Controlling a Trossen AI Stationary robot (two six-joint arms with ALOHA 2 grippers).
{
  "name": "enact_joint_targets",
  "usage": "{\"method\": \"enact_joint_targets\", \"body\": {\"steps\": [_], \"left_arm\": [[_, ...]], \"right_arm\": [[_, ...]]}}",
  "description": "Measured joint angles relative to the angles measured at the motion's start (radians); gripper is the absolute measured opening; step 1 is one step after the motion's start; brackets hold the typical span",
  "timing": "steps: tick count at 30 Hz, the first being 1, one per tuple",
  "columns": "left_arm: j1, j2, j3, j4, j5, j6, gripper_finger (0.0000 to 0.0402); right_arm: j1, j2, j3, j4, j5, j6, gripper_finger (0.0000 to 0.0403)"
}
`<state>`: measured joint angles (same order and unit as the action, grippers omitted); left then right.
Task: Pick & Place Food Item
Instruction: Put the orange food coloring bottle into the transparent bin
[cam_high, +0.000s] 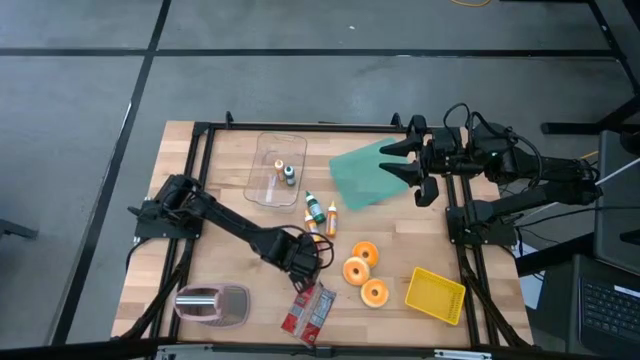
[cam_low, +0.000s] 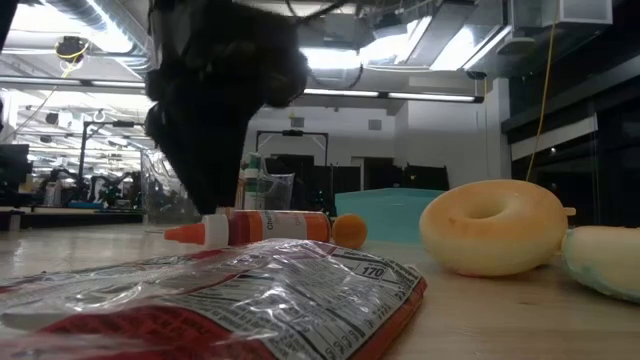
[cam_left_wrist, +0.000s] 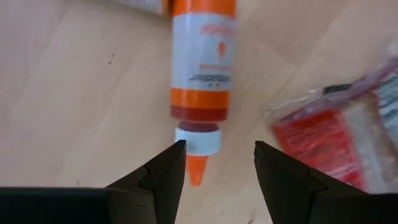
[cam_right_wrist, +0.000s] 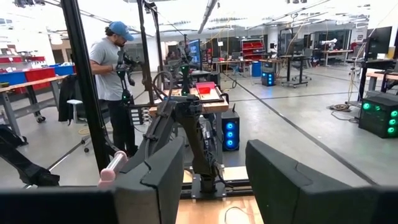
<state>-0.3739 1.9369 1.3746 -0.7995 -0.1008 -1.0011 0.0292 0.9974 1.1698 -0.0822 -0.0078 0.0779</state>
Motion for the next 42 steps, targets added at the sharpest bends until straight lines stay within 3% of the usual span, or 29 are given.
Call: {"method": "enact_joint_targets", "body": {"steps": [20, 27, 33, 37, 42], "left_arm": [[0.030, 0.002, -0.108, 0.137, 0.010, -0.146, 0.0183], [0.045, 0.011, -0.108, 0.136, 0.068, -0.142, 0.0115], [0.049, 0.011, -0.108, 0.138, 0.125, -0.148, 0.0114], [0.049, -0.010, -0.091, 0.122, 0.173, -0.170, 0.0114], [0.049, -0.074, 0.002, 0.015, 0.147, -0.177, 0.0114]], "right_arm": [[0.000, 0.000, 0.000, 0.000, -0.001, -0.010, 0.0168], [0.000, 0.000, 0.000, 0.000, -0.001, -0.010, 0.0168], [0.000, 0.000, 0.000, 0.010, -0.001, -0.011, 0.0168], [0.000, 0.000, 0.000, 0.042, -0.001, -0.012, 0.0168], [0.000, 0.000, 0.000, 0.054, -0.001, -0.016, 0.0168]]}}
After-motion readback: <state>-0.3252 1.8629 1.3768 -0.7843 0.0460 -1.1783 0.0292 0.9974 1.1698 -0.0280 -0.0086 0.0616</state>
